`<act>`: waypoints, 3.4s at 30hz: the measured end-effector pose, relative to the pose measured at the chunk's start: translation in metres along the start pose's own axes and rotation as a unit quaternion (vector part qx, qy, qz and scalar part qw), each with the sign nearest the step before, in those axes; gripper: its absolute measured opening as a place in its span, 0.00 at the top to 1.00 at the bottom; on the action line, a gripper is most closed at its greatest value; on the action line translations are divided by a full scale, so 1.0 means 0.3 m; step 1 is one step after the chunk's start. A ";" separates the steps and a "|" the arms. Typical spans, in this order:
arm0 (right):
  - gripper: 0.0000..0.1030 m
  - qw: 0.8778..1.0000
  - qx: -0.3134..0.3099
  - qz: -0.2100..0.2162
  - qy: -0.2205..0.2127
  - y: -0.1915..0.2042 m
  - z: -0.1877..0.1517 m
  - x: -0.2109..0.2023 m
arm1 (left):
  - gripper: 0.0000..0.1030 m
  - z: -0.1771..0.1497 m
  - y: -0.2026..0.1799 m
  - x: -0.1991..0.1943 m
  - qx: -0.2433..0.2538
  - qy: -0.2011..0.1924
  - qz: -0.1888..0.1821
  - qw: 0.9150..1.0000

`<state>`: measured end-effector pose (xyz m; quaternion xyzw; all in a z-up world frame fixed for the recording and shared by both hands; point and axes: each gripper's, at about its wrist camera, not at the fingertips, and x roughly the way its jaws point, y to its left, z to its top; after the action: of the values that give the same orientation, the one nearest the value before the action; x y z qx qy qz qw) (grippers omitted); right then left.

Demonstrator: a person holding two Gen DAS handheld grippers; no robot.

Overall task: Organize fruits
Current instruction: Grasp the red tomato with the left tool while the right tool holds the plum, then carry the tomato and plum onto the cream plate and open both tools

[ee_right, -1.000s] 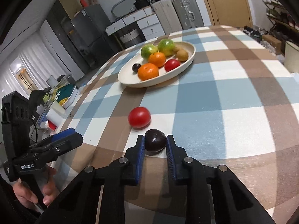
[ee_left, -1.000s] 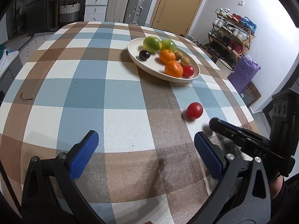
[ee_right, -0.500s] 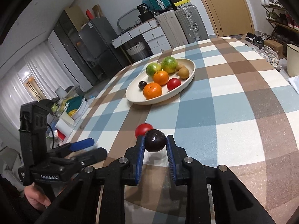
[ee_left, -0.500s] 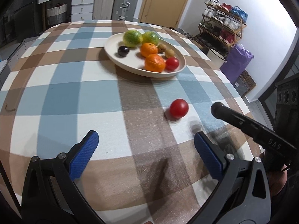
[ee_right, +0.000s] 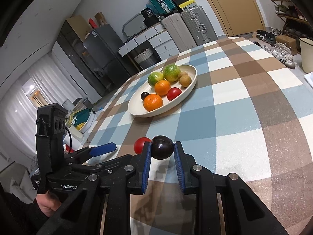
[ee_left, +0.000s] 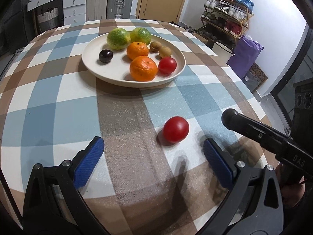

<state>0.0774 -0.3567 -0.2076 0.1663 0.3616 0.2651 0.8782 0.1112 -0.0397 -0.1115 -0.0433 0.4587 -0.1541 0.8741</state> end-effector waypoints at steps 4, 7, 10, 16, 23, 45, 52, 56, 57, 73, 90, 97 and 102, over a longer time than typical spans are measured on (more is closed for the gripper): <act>0.77 1.000 0.000 0.008 -0.004 -0.006 0.006 -0.003 | 0.06 0.007 -0.008 0.017 0.008 0.002 0.006 1.000; 0.77 1.000 0.002 0.016 -0.005 -0.007 0.004 -0.012 | 0.20 0.011 -0.008 0.030 0.011 0.005 -0.001 1.000; 0.77 1.000 0.004 0.021 -0.009 -0.010 0.004 -0.019 | 0.54 0.018 -0.014 0.029 0.019 0.001 -0.028 0.999; 0.77 1.000 -0.005 0.020 -0.016 0.002 0.000 -0.032 | 0.78 0.025 -0.065 0.007 0.052 -0.005 -0.049 0.997; 0.77 0.999 -0.016 0.021 -0.027 0.034 -0.002 -0.074 | 0.86 0.012 -0.067 -0.066 0.048 -0.024 -0.052 0.997; 0.77 1.000 -0.022 0.007 -0.009 0.039 -0.003 -0.042 | 0.55 -0.022 -0.026 -0.047 0.053 -0.014 -0.037 0.998; 0.77 1.000 -0.019 0.007 -0.005 0.032 -0.006 -0.037 | 0.68 -0.004 -0.014 0.007 0.050 -0.004 -0.044 0.998; 0.77 1.000 -0.017 0.008 -0.003 0.027 -0.004 -0.034 | 0.68 0.029 -0.019 0.028 0.052 -0.005 -0.047 0.998; 0.77 1.000 -0.016 0.008 -0.002 0.024 -0.004 -0.031 | 0.68 0.036 -0.025 0.037 0.055 -0.003 -0.047 0.997; 0.77 0.999 -0.022 0.021 0.012 0.039 0.053 0.009 | 0.75 0.103 0.005 0.018 0.036 -0.008 -0.079 0.996; 0.77 0.997 -0.029 0.056 0.043 0.101 0.247 0.205 | 0.75 0.297 0.173 -0.020 -0.011 -0.026 -0.086 0.996; 0.77 0.997 -0.016 0.049 0.050 0.072 0.321 0.283 | 0.75 0.377 0.207 0.038 -0.018 -0.023 -0.085 0.996; 0.77 0.998 -0.010 0.041 0.053 0.047 0.359 0.320 | 0.75 0.426 0.216 0.077 -0.021 -0.022 -0.088 0.996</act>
<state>0.2079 -0.2999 -0.1799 0.1577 0.3976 0.3132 0.8479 0.2426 0.0061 -0.0702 -0.1054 0.4370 -0.2200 0.8657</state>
